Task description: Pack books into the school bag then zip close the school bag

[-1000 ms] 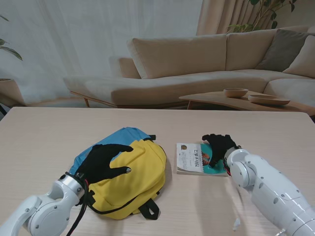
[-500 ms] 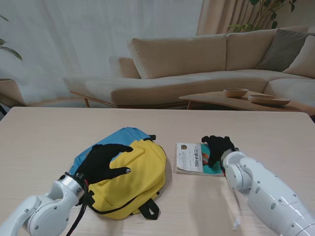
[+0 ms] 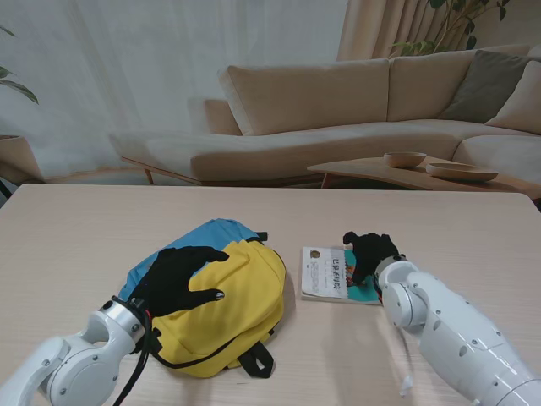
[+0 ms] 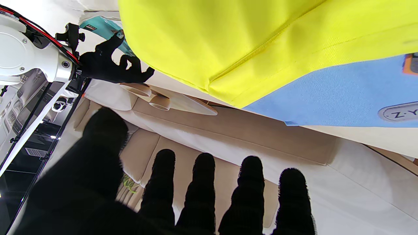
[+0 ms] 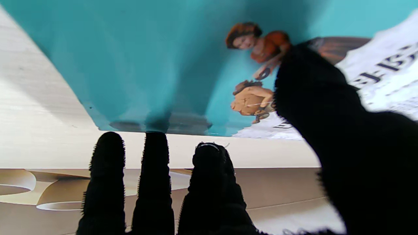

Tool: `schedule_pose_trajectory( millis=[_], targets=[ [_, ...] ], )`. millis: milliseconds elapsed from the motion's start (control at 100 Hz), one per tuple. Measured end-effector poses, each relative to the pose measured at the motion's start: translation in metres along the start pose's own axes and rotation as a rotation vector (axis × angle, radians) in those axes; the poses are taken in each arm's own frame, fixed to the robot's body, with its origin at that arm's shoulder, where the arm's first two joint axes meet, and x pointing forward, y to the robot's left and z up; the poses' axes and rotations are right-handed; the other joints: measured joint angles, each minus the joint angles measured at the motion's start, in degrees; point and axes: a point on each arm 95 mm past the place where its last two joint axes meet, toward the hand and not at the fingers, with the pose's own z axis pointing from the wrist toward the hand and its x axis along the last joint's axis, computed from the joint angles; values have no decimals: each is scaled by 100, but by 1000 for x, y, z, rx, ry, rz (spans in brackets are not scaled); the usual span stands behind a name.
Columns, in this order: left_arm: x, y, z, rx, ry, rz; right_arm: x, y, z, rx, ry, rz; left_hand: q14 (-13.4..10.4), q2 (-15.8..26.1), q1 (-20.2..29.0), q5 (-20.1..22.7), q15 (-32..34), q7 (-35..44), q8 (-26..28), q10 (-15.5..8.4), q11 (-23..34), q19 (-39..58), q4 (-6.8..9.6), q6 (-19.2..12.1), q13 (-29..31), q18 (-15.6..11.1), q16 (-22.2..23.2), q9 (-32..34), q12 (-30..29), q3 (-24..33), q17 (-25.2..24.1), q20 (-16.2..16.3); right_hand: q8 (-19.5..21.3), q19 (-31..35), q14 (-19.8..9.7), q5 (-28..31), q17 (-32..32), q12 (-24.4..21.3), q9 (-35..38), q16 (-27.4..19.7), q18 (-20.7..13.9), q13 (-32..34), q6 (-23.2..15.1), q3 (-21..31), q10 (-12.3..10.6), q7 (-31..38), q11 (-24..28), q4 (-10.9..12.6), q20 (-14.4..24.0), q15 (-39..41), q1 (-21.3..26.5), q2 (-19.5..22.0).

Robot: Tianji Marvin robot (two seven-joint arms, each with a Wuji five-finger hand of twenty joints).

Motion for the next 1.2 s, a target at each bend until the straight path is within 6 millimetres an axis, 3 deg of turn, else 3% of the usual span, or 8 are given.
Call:
schedule_pose_trajectory(
  millis=[120, 340, 420, 570, 700, 790, 990, 1200],
  targets=[
    [0, 0, 0, -3, 0, 4, 1, -1, 0, -6, -3, 2, -2, -1, 0, 0, 0, 1, 0, -1, 17, -5, 0, 0, -13, -4, 0, -63, 2, 0, -1, 1, 204, 2, 0, 63, -40, -117, 40, 74, 0, 29, -21, 34, -7, 212, -17, -62, 9, -1, 0, -30],
    [0, 0, 0, -4, 0, 8, -1, -3, -9, -15, -15, 22, -3, -2, -1, 0, 0, 2, 0, -1, 1, -9, 0, 0, -13, -13, 0, -63, 4, 0, -4, 5, 411, -241, 0, 63, -342, -1906, -603, -443, 76, -150, -107, -151, 376, 252, -540, 84, -84, 10, 124, 541],
    [0, 0, 0, -5, 0, 10, 0, -5, -15, -14, -15, 27, -3, -2, -1, -1, 0, 61, 19, -1, 1, -8, 0, 0, -13, -14, 0, -65, 10, 0, -9, 6, 726, -251, 1, 63, -407, -2230, -861, -599, 78, -258, -167, -146, 504, 438, -591, 371, -142, 8, 179, 723],
    [0, 0, 0, -10, 1, 11, 3, -4, -20, 28, -22, 8, -7, -9, -65, -68, 1, 89, 31, -3, 14, -9, 0, 0, -20, -21, 0, -159, 13, 60, -13, 9, 1213, -385, -10, -59, -664, -2769, -1673, -607, 73, -517, -265, -206, 818, 647, -872, 509, -215, 229, 152, 844],
    [0, 0, -1, -9, -1, 17, -1, -3, -22, 35, -39, 6, -8, -9, -65, -68, 1, 90, 84, -3, 14, -10, 0, 0, -22, -23, 0, -168, 13, 60, -14, 11, 1792, -452, -339, -361, -818, -3464, -2470, -804, 45, -618, -405, -369, 964, 1083, -1102, 650, -219, 158, -34, 965],
    [0, 0, -1, -9, 0, 17, -5, -4, -24, 38, -52, -11, -11, -9, -65, -135, 1, 72, 87, -5, 14, -11, 0, 0, -88, -25, 0, -219, 13, 60, -24, 12, 2139, -523, -256, -487, -891, -4076, -2661, -1027, -3, -682, -436, -412, 1090, 1368, -1746, 675, -222, -127, -295, 1084],
    [1, 0, -1, -11, 1, 20, -16, -6, -31, 56, -80, 15, -13, -9, -65, -243, 1, 108, 87, -6, 14, -84, 0, 0, -85, -72, 0, -220, 13, 60, -25, 13, 1272, -693, -228, -544, -953, -4591, -2702, -1379, -5, -673, -59, -591, 1457, -221, -2459, 677, -294, -843, -357, 1297],
    [1, 0, -2, -11, 2, 22, -16, -4, -31, 103, -95, 4, -14, -9, -65, -289, 1, 99, 88, -7, 14, -87, 0, 0, -85, -76, 0, -256, 13, 60, -27, 20, 857, -801, -184, -536, -952, -4615, -2684, -1533, -5, -672, 283, -528, 1613, -619, -2697, 719, -405, -1140, -358, 1173]
  ],
)
